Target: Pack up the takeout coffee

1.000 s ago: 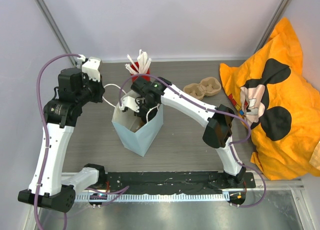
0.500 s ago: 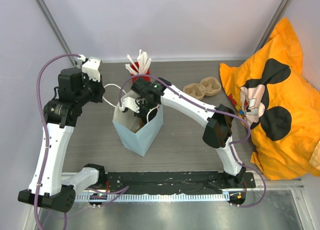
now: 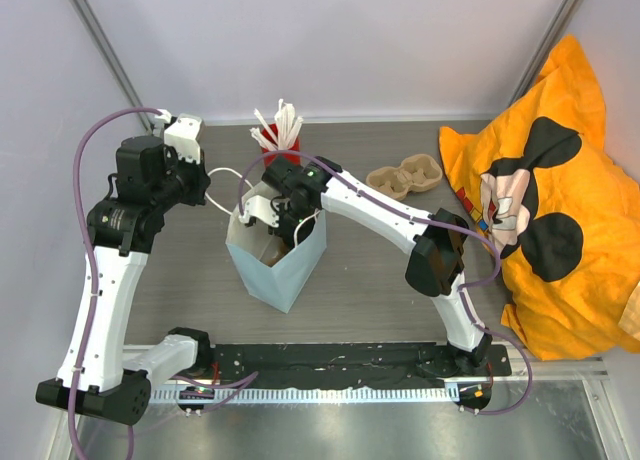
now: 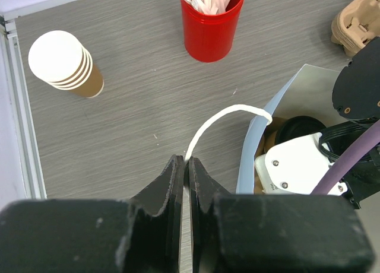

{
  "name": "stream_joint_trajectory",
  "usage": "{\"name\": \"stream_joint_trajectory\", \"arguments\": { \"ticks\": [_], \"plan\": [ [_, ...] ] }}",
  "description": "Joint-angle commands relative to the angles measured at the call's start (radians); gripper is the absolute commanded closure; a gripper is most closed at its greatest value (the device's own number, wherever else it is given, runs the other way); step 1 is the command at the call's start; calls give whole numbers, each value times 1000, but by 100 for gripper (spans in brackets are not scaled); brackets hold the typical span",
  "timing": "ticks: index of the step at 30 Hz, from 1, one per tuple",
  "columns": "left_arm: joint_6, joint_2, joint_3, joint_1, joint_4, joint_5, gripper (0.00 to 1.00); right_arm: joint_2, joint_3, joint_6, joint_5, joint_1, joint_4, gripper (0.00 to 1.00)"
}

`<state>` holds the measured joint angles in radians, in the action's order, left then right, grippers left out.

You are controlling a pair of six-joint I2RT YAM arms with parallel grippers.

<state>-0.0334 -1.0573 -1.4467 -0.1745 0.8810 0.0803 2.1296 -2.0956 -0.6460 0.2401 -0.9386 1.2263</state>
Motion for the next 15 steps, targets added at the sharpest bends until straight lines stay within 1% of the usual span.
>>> {"name": "stream_joint_trajectory", "arguments": {
  "ticks": [1, 15],
  "plan": [
    [6, 20, -15, 7, -25, 9, 91, -8, 12, -4, -2, 4, -7, 99],
    [3, 22, -14, 7, -24, 12, 92, 9, 5, -4, -5, 4, -10, 99]
  ]
}}
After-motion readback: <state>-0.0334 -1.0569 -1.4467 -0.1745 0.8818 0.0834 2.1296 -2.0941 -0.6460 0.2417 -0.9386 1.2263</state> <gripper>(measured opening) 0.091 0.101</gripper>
